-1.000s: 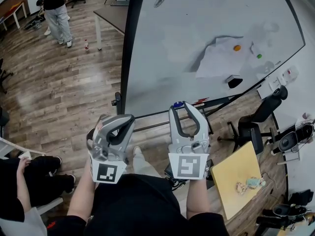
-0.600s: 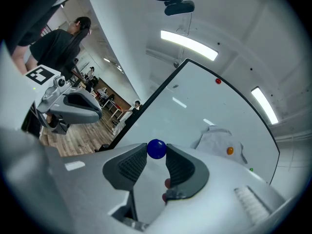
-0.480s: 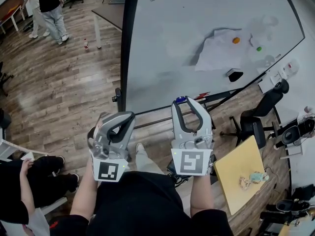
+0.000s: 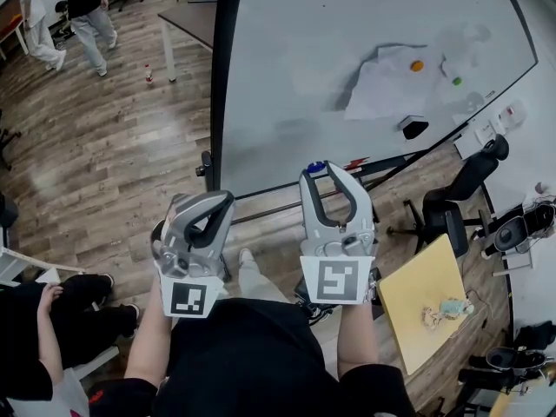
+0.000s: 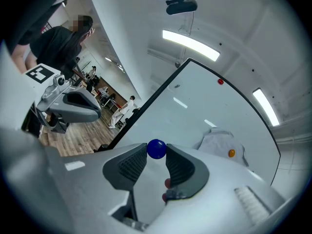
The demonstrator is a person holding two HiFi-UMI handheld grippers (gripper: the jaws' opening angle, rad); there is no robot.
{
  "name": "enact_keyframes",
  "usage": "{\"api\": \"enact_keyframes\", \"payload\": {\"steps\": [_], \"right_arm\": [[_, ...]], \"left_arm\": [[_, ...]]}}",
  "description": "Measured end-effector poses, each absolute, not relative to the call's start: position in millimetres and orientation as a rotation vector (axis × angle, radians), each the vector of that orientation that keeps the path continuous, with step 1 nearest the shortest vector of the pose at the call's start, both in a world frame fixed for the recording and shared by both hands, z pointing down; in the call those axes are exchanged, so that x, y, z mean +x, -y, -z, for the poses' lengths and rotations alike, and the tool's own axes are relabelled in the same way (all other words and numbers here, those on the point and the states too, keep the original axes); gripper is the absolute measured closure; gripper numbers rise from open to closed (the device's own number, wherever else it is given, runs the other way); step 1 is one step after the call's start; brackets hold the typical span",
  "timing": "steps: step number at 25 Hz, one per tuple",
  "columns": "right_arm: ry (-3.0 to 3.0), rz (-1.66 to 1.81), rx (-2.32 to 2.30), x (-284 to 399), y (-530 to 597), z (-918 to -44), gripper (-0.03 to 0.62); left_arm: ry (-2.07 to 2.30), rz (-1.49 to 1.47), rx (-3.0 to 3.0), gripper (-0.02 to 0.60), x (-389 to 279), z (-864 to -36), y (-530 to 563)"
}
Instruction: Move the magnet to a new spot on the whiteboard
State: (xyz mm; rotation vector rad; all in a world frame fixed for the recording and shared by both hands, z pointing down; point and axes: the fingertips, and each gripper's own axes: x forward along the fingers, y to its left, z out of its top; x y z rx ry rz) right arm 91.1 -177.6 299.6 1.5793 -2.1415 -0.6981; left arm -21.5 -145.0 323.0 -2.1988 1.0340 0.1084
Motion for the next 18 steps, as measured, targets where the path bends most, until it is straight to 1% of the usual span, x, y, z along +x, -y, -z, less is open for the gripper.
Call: {"api": "enact_keyframes", "payload": {"steps": [18], "right_arm": [[2.159,0.752,1.565,78.3,191.8,-289.8,0.468]], "left_arm": [[-1.041,-0.112,-2.195,0.58,-28.6,-320.5,156.7]]}}
